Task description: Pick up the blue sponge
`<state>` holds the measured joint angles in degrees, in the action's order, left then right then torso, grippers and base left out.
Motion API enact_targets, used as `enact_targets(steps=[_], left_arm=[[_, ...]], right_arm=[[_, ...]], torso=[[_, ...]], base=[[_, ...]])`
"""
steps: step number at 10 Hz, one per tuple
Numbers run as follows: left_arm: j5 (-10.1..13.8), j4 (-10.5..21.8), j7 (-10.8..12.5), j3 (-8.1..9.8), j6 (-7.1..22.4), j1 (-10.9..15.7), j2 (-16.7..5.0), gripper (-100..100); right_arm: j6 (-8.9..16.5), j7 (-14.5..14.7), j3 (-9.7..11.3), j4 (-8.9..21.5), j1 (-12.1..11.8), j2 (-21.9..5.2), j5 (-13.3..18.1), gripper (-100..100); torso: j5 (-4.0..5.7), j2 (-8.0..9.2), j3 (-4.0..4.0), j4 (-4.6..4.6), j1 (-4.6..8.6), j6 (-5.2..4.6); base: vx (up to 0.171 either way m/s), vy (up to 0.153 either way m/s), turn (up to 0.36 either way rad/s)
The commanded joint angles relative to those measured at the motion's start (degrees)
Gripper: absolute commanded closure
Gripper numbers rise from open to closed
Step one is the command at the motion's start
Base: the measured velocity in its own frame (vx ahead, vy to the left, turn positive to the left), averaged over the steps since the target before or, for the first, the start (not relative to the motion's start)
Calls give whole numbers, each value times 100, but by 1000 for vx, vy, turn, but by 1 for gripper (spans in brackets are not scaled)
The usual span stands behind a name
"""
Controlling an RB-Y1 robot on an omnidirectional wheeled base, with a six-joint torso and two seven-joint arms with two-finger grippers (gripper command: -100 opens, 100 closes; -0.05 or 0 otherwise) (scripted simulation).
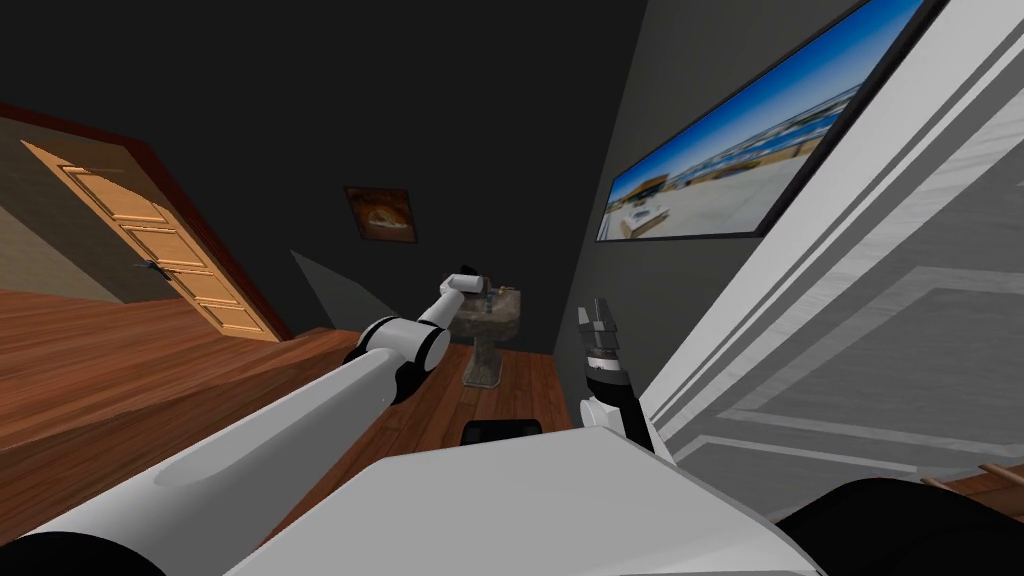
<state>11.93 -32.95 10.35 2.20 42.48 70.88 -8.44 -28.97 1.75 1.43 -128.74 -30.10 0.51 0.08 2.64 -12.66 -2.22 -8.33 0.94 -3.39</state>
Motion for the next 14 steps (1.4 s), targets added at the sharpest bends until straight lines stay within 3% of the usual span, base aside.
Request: enact_targets(steps=[1, 4, 5, 6, 10, 13, 14], left_arm=[[27, -30, 35, 7, 286, 102, -4, -100], [57, 5, 59, 13, 567, 206, -7, -100], [87, 42, 82, 17, 802, 300, -12, -100], [87, 42, 82, 17, 802, 300, -12, -100], [181, 178, 152, 12, 1504, 524, -32, -100], [213, 230, 175, 5, 1747, 578, -40, -100], [246, 286, 196, -4, 1965, 621, -49, -100]], right_arm=[[0, 0, 0, 0, 0, 0, 0, 0], [0, 0, 0, 0, 0, 0, 0, 0], [0, 0, 0, 0, 0, 0, 0, 0], [0, 0, 0, 0, 0, 0, 0, 0], [0, 0, 0, 0, 0, 0, 0, 0], [0, 0, -1, 0, 0, -1, 0, 0], [0, 0, 0, 0, 0, 0, 0, 0]], torso=[[0, 0, 0, 0, 0, 0], [-1, -2, -1, 0, -6, 0], [-2, 0, 0, 0, -9, 1], [-2, -3, -1, 0, -9, 0], [-4, -13, -8, 4, -15, 2], [-6, -13, -9, 5, -23, 2], [-5, 5, 1, 1, -17, 2]], base=[[59, -32, -8], [58, -15, -7], [68, -8, -17], [57, -11, -11], [85, 1, -25], [77, 20, -21], [47, 3, -29]])
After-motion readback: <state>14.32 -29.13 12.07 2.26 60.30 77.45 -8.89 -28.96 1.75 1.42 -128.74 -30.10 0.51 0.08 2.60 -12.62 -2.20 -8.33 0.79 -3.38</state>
